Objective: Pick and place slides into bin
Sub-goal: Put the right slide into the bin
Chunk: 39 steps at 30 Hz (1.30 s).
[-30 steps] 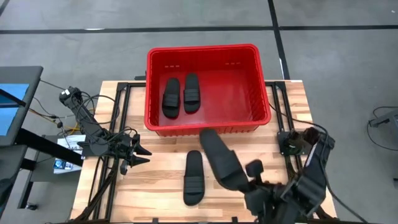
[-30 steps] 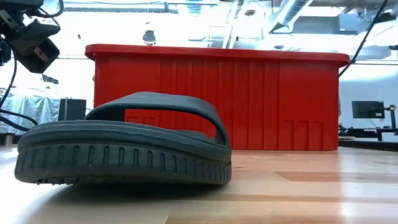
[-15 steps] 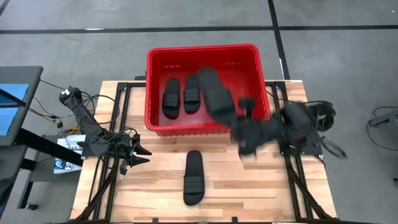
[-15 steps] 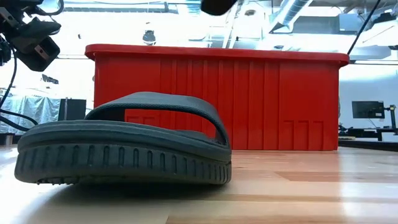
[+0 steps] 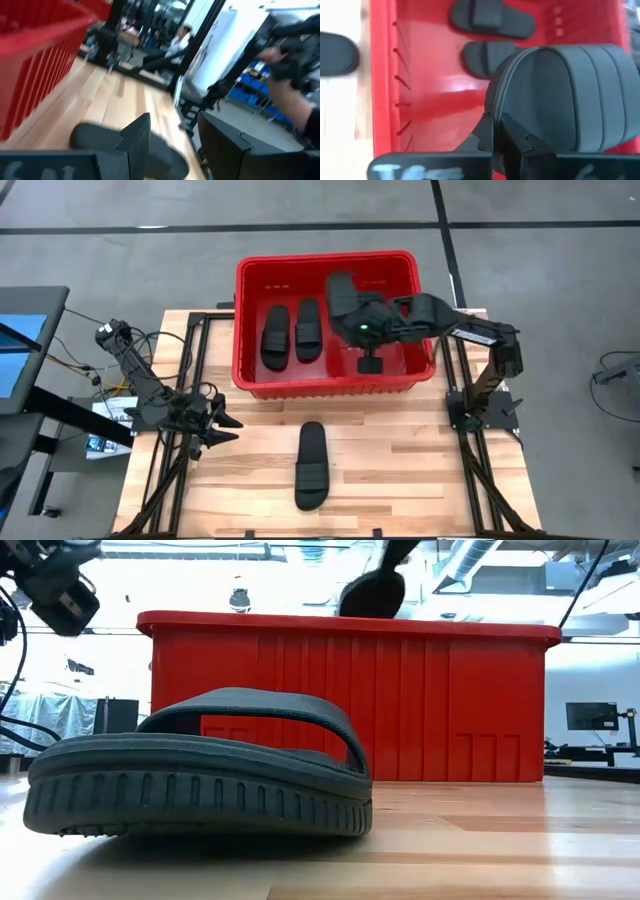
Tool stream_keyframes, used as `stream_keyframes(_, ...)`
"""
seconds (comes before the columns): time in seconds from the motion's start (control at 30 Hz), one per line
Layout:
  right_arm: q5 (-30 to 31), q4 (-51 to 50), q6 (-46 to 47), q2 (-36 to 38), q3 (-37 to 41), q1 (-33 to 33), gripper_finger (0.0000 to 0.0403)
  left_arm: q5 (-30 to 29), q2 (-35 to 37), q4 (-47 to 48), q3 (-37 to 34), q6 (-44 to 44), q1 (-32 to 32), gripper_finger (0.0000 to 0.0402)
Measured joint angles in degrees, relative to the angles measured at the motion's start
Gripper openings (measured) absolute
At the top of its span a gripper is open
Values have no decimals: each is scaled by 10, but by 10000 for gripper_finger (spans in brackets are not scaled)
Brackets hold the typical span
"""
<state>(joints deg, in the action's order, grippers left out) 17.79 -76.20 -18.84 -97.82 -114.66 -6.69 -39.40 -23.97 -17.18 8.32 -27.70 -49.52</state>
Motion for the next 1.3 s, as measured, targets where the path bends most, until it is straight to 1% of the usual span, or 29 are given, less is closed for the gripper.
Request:
stream_keyframes(0.1,-27,47,-28,0,56,-24,1,0,0,-44,2,30,0,156)
stream_keyframes(0.23,-48,93,-50,0,105,-63,1,0,0,-68,14,65,0,156)
stream_keyframes(0.37,-59,124,-52,0,136,-98,1,0,0,-69,22,100,0,156)
stream_keyframes(0.57,-83,167,-62,0,166,-125,1,0,0,-68,22,99,0,156)
stream_keyframes(0.73,-90,202,-67,0,190,-126,1,0,0,-84,22,94,0,156)
stream_keyframes(1.1,-91,227,-52,0,239,-119,0,-5,0,-81,23,95,0,156)
stream_keyframes(1.3,-91,231,-52,0,241,-119,0,-5,0,-80,23,95,0,156)
